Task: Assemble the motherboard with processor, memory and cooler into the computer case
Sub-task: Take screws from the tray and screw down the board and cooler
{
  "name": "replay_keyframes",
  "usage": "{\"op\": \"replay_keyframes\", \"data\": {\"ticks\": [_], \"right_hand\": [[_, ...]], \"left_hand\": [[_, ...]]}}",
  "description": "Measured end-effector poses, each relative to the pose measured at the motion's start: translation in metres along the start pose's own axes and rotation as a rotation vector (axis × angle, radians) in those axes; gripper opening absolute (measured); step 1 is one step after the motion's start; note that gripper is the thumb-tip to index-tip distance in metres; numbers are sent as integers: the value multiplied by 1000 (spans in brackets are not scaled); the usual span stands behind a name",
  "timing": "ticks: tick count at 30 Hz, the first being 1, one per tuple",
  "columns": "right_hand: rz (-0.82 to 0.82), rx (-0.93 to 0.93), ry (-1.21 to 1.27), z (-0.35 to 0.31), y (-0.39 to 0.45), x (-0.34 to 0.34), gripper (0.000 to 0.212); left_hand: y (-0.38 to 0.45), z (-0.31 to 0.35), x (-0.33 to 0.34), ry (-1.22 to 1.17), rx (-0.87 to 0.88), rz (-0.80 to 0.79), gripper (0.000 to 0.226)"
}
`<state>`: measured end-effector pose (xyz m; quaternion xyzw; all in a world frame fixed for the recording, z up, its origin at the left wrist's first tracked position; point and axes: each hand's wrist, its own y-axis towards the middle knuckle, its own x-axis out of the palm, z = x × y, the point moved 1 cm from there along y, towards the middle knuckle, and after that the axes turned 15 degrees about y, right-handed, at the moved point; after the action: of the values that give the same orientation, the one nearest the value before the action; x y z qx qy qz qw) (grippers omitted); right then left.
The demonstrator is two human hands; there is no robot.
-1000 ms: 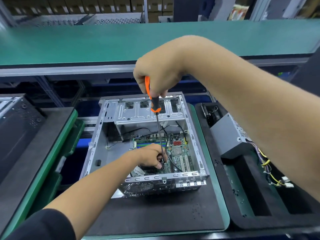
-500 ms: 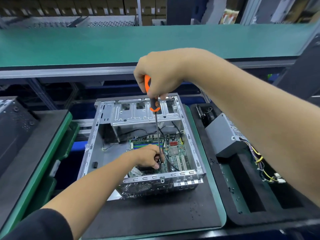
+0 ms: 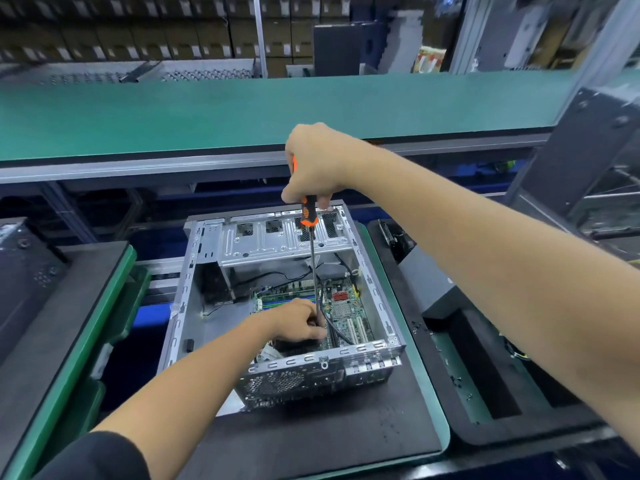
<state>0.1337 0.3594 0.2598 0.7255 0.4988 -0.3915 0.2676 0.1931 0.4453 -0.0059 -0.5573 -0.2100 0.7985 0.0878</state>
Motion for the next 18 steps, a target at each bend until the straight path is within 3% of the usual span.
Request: {"op": "replay_keyframes", "data": {"ticks": [5,12,18], "right_hand": [[105,19,185,2,-1,15,32],[65,60,425,8,6,32,35],[302,-70,375,4,13,4,37]], "left_hand": [[0,2,1,39,-17,27,30],[-3,4,-4,-24,-5,38,31],[-21,6,-32,-69,33,202,35]]}}
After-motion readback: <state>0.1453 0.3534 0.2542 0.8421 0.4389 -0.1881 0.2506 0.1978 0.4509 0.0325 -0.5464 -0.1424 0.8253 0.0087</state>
